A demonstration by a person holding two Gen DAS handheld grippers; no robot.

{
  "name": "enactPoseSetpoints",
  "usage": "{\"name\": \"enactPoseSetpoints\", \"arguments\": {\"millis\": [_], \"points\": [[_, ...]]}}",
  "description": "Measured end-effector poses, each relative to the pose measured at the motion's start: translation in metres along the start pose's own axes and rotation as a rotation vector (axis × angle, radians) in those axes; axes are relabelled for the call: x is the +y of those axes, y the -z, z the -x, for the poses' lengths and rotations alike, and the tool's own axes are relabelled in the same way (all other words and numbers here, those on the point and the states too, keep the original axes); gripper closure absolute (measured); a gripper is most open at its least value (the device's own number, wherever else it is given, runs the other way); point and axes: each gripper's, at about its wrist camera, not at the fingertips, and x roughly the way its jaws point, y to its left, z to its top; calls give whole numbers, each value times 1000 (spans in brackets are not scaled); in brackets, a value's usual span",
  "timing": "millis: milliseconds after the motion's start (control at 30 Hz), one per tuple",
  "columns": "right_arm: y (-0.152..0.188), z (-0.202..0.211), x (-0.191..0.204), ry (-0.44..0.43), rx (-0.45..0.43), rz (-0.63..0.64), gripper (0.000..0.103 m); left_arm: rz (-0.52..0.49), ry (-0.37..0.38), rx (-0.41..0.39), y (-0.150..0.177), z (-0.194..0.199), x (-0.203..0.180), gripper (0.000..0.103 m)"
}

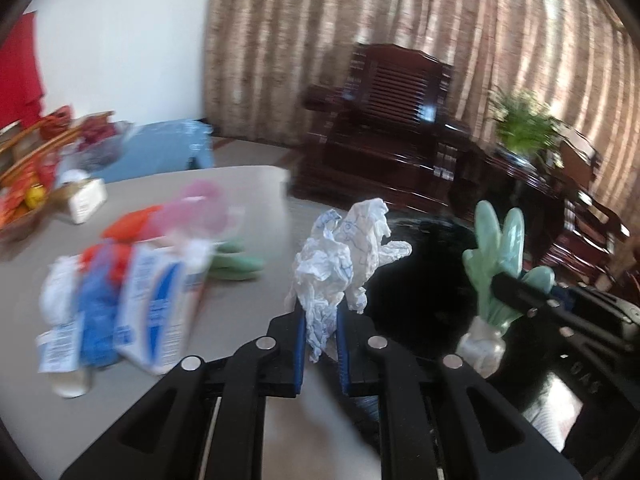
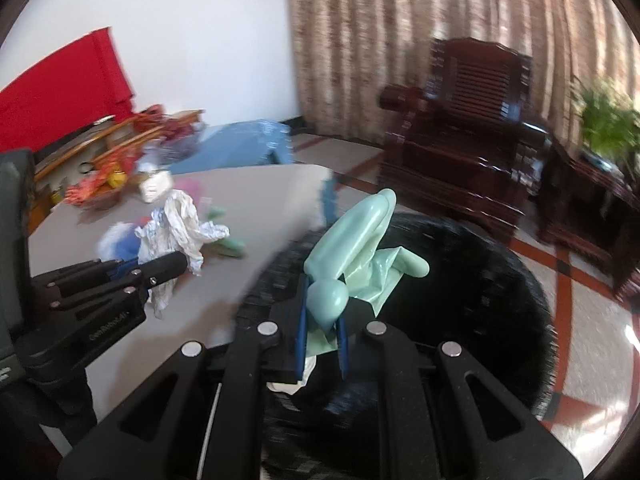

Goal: Collect trash
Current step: 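Carry tissue and glove over the bin and open both grippers, then move the right gripper to the white alcohol-pad box and grasp it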

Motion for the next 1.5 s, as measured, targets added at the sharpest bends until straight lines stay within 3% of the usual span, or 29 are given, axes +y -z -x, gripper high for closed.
{"name": "enactPoseSetpoints", "arguments": {"millis": [133,200,233,267,333,400,467,533,567,800,1133,1300,1500], "points": [[10,-7,-30,66,28,-30,85,-22,82,35,-5,-24,-30,87],[14,-8,-44,101,39,-50,74,-28,121,54,-6,-33,-41,79],[16,-7,-48,115,34,-57,65,-32,132,57,-6,-35,-45,67],[18,-5,-53,131,30,-67,64,-34,146,59,-6,-37,-47,58],[20,-2,-61,154,23,-81,56,-35,162,56,-6,-38,-48,51],[22,3,-66,182,7,-93,44,-25,189,54,-5,-34,-47,38],[23,6,-68,198,-8,-99,28,-19,193,43,-5,-29,-44,33],[20,9,-66,204,-25,-104,18,-22,177,32,-6,-25,-37,31],[18,9,-63,199,-34,-103,13,-21,162,22,-7,-21,-32,28],[1,2,-14,101,-59,-36,8,3,-22,-60,-8,13,33,22],[-21,-29,91,-79,-77,47,8,87,-392,-127,17,68,156,21],[-24,-58,145,-149,-43,93,8,166,-467,-125,25,74,199,21],[-21,-93,182,-152,4,134,8,168,-505,-112,37,68,220,21]]}}
